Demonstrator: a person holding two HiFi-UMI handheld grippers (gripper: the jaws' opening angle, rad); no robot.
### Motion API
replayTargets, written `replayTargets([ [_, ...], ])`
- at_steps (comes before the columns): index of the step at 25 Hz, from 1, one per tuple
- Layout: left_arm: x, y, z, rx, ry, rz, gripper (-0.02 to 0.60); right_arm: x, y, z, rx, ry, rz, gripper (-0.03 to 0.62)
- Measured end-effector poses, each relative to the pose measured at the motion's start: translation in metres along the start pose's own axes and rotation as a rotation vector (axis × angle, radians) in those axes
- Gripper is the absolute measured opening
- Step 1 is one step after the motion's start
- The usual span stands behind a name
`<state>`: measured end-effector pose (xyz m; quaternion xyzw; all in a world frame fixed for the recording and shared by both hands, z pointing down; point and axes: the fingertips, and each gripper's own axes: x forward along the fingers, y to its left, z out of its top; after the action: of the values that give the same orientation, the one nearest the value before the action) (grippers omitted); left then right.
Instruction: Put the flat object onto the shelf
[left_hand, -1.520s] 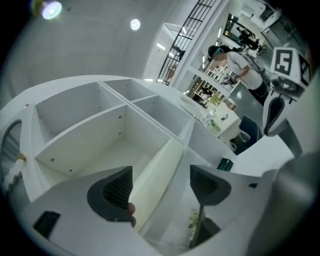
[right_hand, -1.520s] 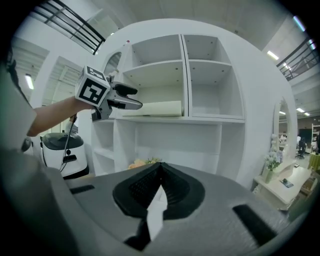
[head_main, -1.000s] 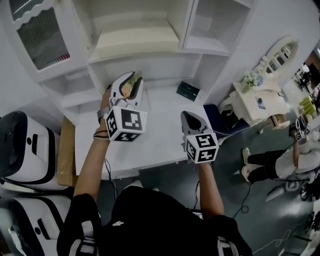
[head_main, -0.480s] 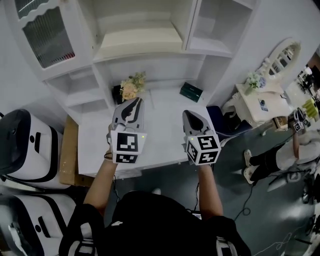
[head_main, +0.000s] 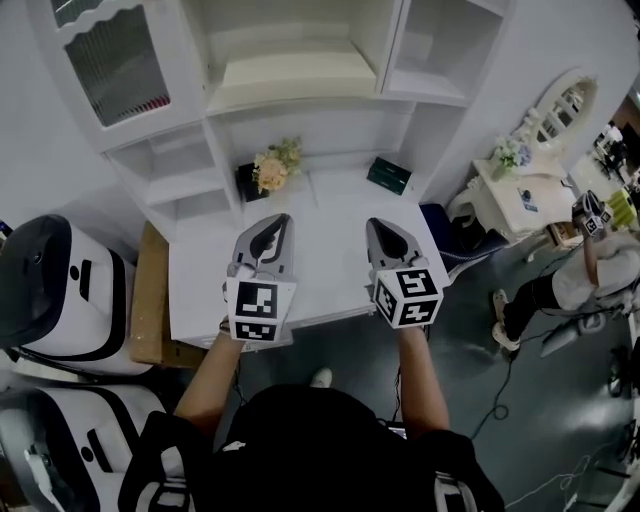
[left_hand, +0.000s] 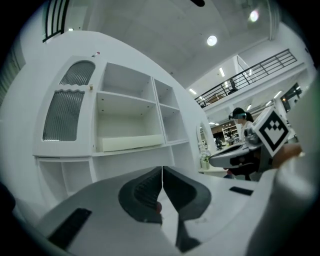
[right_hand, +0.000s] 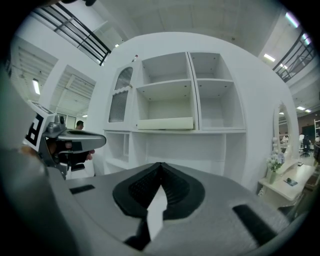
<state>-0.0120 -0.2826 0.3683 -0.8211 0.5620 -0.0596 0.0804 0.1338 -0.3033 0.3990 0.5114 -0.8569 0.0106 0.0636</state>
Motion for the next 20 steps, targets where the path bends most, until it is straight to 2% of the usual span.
replayTargets([
  [5, -0.036, 0.003, -0.005, 0.01, 0.017, -0.009, 0.011, -0.017, 0.033, 0.005, -0.013, -0.008, -0.004, 0.0],
  [17, -0.123, 0.018, 0.001, -0.072, 0.007, -0.038, 0.006, -0.071, 0.104, 0.019, -0.014, -0.045, -0.028, -0.002],
  [20, -0.141, 0.017, 0.002, -0.064, -0.008, -0.054, 0.006, -0.085, 0.118, 0.02, -0.013, -0.047, -0.041, 0.0],
])
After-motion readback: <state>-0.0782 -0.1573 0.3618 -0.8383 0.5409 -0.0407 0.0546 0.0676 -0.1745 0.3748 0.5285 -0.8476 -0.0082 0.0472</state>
